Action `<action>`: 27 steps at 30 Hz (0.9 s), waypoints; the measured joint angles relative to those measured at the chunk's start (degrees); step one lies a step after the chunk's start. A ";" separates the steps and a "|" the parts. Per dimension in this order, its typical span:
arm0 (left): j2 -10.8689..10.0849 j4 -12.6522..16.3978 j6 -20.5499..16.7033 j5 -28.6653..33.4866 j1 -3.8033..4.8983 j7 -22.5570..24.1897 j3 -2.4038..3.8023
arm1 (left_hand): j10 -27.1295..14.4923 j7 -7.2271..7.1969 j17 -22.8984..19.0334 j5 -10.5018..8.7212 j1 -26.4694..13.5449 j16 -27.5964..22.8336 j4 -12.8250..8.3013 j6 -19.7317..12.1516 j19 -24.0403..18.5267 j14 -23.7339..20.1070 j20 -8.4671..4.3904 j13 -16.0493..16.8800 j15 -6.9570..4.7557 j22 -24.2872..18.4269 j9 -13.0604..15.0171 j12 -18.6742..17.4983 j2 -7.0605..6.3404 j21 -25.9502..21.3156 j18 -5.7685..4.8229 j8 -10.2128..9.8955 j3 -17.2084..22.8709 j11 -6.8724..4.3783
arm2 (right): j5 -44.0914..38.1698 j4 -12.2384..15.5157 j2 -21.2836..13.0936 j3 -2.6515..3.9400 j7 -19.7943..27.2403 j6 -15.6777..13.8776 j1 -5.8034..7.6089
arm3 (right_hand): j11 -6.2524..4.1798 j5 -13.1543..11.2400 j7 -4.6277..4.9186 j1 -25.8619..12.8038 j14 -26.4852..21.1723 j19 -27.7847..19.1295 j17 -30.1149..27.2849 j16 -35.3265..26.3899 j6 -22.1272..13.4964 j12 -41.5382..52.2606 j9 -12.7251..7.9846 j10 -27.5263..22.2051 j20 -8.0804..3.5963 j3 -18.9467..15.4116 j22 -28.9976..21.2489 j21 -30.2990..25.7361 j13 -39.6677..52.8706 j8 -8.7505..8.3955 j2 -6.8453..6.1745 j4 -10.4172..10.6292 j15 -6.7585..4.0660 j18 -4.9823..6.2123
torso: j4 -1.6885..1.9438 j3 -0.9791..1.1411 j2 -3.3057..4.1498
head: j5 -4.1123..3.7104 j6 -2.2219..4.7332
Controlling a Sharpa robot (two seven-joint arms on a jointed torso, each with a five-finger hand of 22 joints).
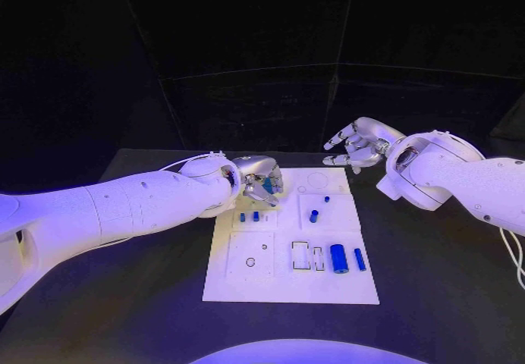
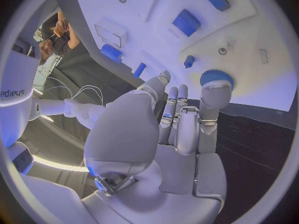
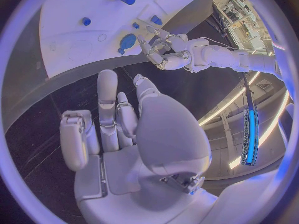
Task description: Assemble the parts on the task board
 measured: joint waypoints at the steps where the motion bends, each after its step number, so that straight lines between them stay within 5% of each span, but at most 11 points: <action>1: 0.25 -0.30 0.27 -0.66 -0.08 -0.20 -0.02 | 0.21 0.00 -0.11 0.00 0.00 0.00 0.00 0.00 0.00 0.00 0.00 -0.14 0.00 0.14 -0.06 0.00 0.00 0.00 0.01 -0.15 0.00 0.03 | 0.00 0.00 0.02 0.00 0.01 0.00 0.00 | 0.00 0.00 0.00 0.00 0.00 0.00 0.00 0.00 0.00 0.00 0.00 0.00 0.00 0.00 0.00 0.00 0.00 0.00 0.00 0.00 0.00 0.00 | 0.00 -0.01 0.00 | -0.02 0.00; 27: 3.74 -5.38 3.91 -7.20 -1.20 -2.45 -0.09 | 2.28 -0.42 -1.01 0.00 0.00 0.00 -1.12 2.05 0.73 0.20 -0.32 -2.33 -0.20 2.59 -1.06 -1.75 0.00 2.12 0.02 -1.32 2.07 -0.16 | 0.00 0.03 0.22 0.00 0.07 -0.11 0.00 | 0.00 0.00 0.00 0.00 0.00 0.00 0.00 0.00 0.00 0.00 0.00 0.00 0.00 0.00 0.00 0.00 0.02 0.00 0.00 0.00 0.00 0.00 | 0.10 0.06 -0.08 | -0.45 -0.29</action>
